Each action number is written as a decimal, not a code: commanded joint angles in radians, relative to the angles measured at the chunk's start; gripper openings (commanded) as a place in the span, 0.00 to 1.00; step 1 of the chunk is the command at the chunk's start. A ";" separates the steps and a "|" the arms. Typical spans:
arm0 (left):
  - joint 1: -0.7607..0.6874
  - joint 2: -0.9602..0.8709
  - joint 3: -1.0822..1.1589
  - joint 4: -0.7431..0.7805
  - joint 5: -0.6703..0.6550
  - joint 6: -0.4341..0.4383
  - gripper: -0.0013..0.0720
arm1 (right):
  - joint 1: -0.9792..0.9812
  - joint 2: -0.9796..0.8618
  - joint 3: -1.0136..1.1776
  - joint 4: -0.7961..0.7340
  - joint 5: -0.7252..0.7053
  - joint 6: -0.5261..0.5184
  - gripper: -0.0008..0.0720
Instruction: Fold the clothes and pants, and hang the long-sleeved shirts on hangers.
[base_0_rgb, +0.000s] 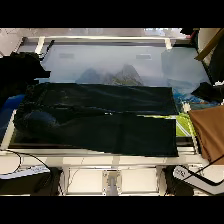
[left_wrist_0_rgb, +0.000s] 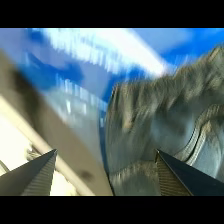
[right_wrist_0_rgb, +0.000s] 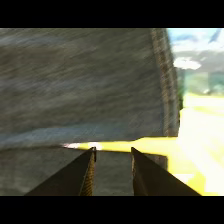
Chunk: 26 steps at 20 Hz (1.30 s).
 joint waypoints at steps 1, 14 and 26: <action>0.241 0.028 -0.261 -0.323 -0.005 0.242 0.96 | -0.005 0.109 -0.109 0.140 -0.006 -0.019 0.39; 0.227 -0.209 -0.317 -0.554 -0.014 0.521 0.95 | -0.004 0.270 -0.109 0.303 -0.008 -0.015 0.39; 0.051 -0.214 -0.316 -0.587 0.121 0.520 0.07 | -0.005 0.340 -0.085 0.286 0.004 -0.008 0.38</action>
